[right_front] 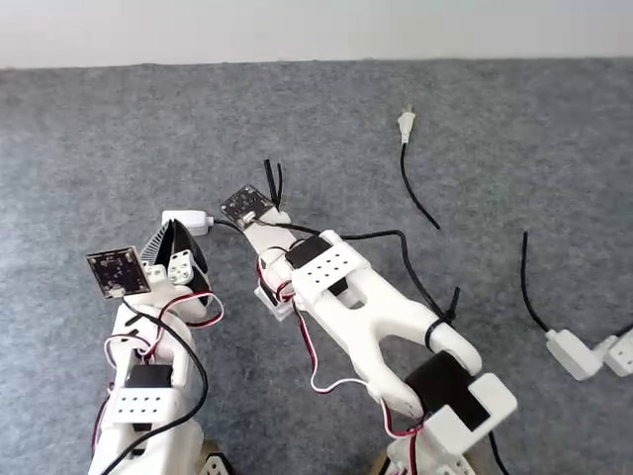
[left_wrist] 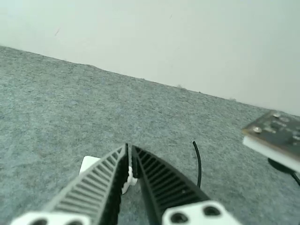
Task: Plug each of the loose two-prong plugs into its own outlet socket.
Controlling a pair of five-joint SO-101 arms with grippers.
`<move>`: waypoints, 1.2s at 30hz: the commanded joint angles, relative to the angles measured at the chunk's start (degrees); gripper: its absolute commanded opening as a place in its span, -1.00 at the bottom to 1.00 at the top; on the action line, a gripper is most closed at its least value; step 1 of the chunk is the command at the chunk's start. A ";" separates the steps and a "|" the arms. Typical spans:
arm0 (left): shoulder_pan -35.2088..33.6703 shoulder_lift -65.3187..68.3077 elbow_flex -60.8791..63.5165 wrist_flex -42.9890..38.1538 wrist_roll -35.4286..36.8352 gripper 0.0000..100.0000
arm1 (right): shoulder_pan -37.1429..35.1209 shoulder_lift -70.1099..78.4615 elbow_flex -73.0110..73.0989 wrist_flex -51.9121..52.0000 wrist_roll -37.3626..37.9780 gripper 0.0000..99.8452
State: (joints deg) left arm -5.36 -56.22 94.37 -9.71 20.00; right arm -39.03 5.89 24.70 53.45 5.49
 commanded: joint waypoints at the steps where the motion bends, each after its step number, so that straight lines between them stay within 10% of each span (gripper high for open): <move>1: 0.35 -0.79 -2.24 2.64 0.26 -0.94 | -0.13 0.31 -1.58 0.75 0.26 -0.67; 36: -7.21 -0.70 -6.90 6.24 2.73 -0.82 | -5.05 0.57 -4.92 -1.80 -8.35 -0.47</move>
State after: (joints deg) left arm -12.22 -56.22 90.42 -3.47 21.67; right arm -43.87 5.89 22.77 52.66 -2.51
